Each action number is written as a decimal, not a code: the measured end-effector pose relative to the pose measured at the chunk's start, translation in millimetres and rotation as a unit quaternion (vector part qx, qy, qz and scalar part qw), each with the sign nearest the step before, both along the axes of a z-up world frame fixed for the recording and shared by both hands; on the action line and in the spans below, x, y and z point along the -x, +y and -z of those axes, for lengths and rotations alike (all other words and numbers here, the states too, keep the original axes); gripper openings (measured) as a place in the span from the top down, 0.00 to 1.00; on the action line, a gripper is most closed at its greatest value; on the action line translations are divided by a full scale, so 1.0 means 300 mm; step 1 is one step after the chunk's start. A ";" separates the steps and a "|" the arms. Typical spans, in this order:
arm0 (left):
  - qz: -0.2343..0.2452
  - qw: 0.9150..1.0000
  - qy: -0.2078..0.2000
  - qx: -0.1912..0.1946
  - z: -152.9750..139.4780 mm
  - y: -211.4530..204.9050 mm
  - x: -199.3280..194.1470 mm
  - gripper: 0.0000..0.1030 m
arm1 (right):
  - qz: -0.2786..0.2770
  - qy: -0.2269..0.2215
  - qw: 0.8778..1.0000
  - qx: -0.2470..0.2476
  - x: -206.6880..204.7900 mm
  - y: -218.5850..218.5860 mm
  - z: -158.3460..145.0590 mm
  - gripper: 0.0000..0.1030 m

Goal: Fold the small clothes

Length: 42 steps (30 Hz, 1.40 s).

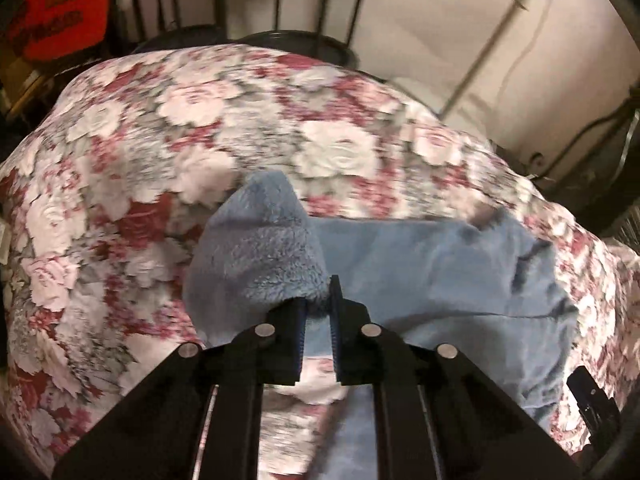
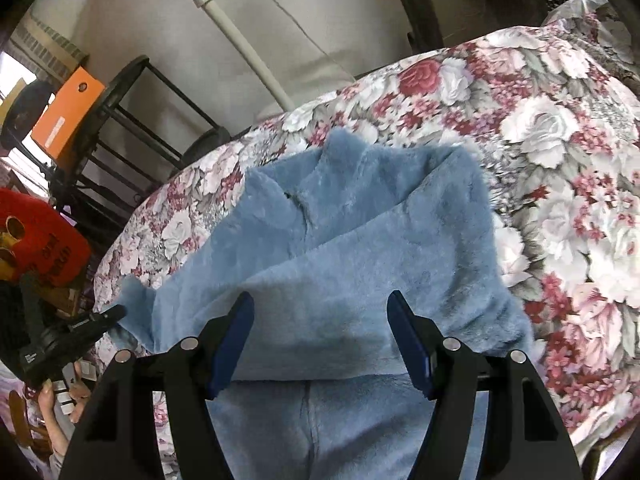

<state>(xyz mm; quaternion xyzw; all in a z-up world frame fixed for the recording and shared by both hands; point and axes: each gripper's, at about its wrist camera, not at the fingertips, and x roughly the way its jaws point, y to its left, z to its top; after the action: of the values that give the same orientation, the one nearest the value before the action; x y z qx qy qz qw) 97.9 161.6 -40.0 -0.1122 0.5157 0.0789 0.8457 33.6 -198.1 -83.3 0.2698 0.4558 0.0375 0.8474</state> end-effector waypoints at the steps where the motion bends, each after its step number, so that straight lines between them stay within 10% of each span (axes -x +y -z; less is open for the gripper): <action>1: 0.009 1.000 -0.003 0.000 -0.008 -0.041 -0.004 0.91 | 0.002 0.000 1.000 -0.002 0.006 -0.011 -0.005 0.33; 20: 0.198 0.979 0.029 -0.031 0.149 -0.746 0.024 0.90 | 0.077 -0.002 0.997 -0.027 0.190 -0.334 -0.041 0.33; 21: 0.209 0.977 0.038 -0.034 0.174 -0.769 0.031 0.87 | 0.082 0.001 0.996 -0.031 0.198 -0.351 -0.037 0.33; 23: 0.235 0.968 0.076 -0.043 0.259 -0.829 0.055 0.44 | 0.091 0.006 0.995 -0.042 0.205 -0.377 -0.027 0.33; 26: 0.259 0.959 0.099 -0.062 0.312 -0.873 0.106 0.35 | 0.105 0.010 0.992 -0.066 0.205 -0.397 -0.014 0.33; 30: 0.278 0.956 0.082 -0.039 0.235 -0.849 0.131 0.21 | 0.100 0.006 0.992 -0.078 0.165 -0.356 -0.027 0.33; 36: 0.188 0.982 0.013 -0.012 0.031 -0.565 0.069 0.08 | 0.051 0.003 0.997 -0.050 0.059 -0.174 -0.036 0.33; 42: 0.045 0.997 0.068 -0.011 0.118 -0.218 -0.059 0.08 | -0.126 -0.005 0.985 0.116 -0.012 0.232 -0.004 0.33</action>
<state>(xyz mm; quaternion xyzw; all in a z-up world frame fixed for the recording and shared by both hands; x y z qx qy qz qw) 115.6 96.1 -75.3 -0.0740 0.5755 0.0538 0.8127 37.0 -128.4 -82.1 0.1094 0.4829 0.0923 0.8639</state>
